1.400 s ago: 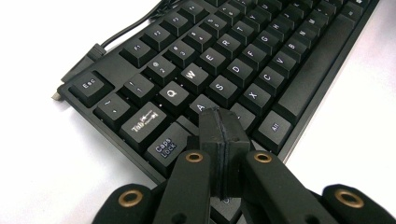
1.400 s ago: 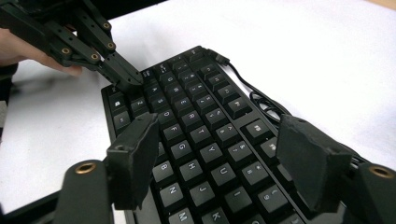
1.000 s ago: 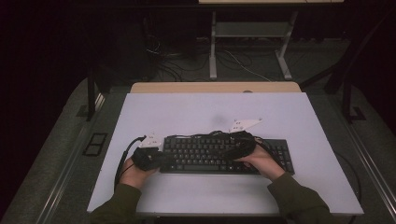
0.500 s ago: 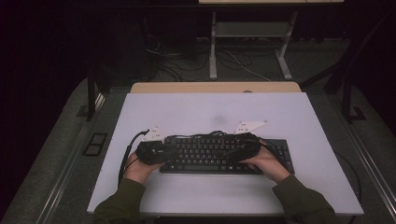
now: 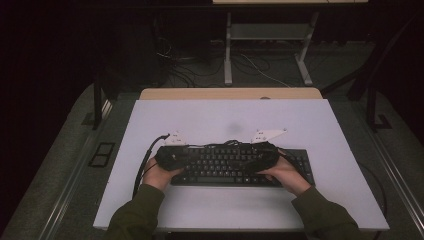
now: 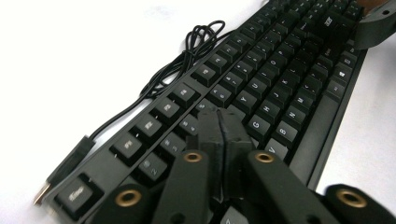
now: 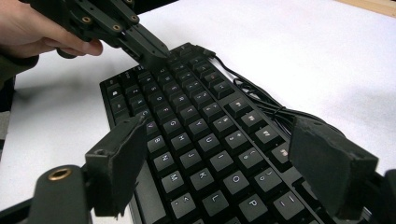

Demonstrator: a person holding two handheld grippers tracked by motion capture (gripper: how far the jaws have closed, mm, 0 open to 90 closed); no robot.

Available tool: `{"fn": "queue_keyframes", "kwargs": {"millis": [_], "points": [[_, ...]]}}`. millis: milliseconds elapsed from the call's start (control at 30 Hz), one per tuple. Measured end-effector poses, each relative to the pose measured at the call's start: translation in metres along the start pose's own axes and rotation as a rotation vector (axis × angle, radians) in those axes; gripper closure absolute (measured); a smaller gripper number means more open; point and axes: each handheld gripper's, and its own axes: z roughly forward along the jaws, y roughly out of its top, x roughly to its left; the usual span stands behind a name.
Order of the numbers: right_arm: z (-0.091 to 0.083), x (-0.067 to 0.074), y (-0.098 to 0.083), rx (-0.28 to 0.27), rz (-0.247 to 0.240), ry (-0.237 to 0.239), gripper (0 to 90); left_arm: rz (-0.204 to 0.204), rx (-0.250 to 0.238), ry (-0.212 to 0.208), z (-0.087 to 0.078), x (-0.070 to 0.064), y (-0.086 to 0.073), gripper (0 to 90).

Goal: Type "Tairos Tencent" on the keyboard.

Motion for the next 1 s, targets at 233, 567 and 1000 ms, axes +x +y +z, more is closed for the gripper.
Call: {"fn": "queue_keyframes", "kwargs": {"millis": [233,567,1000], "points": [[-0.001,-0.001,0.0,-0.01,0.001,-0.006,19.1,0.015,0.02,0.0,0.012,-0.002,0.003,88.7],[-0.001,-0.001,0.0,-0.012,0.003,-0.008,19.1,0.025,0.063,0.015,0.019,-0.001,-0.002,88.7],[-0.002,-0.001,0.001,-0.008,0.004,-0.008,19.1,0.015,0.057,0.023,0.019,0.0,-0.006,88.7]]}}
